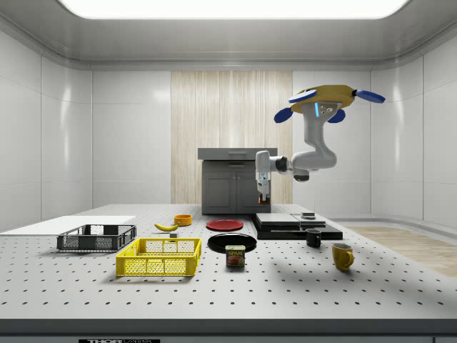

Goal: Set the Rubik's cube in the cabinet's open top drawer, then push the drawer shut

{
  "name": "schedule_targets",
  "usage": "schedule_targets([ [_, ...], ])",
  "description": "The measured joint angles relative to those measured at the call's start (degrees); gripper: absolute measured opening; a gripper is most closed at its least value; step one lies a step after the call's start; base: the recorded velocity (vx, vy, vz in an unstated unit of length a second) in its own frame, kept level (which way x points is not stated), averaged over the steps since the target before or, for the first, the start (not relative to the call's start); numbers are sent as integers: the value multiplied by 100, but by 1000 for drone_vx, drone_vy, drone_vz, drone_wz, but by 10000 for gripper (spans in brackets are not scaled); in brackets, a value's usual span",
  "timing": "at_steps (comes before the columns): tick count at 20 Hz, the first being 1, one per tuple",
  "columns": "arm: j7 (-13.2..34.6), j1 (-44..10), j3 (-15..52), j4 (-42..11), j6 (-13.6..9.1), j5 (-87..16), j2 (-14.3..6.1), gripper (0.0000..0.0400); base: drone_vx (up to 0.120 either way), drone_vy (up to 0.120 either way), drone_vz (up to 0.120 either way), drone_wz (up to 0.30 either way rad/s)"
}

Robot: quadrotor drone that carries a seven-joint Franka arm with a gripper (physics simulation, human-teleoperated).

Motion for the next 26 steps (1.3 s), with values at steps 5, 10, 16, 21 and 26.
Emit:
schedule_targets([
  [5,8,-9,12,2,79,34,-85,325,0,-120,120,0],
  [10,16,-17,22,4,152,65,-163,325,0,-120,120,0],
  [16,23,-26,33,6,232,99,-250,325,0,-120,120,0],
  [21,29,-32,42,7,293,124,-315,325,72,-120,120,0],
  [26,33,-38,50,8,349,148,-375,325,0,-120,120,0],
])
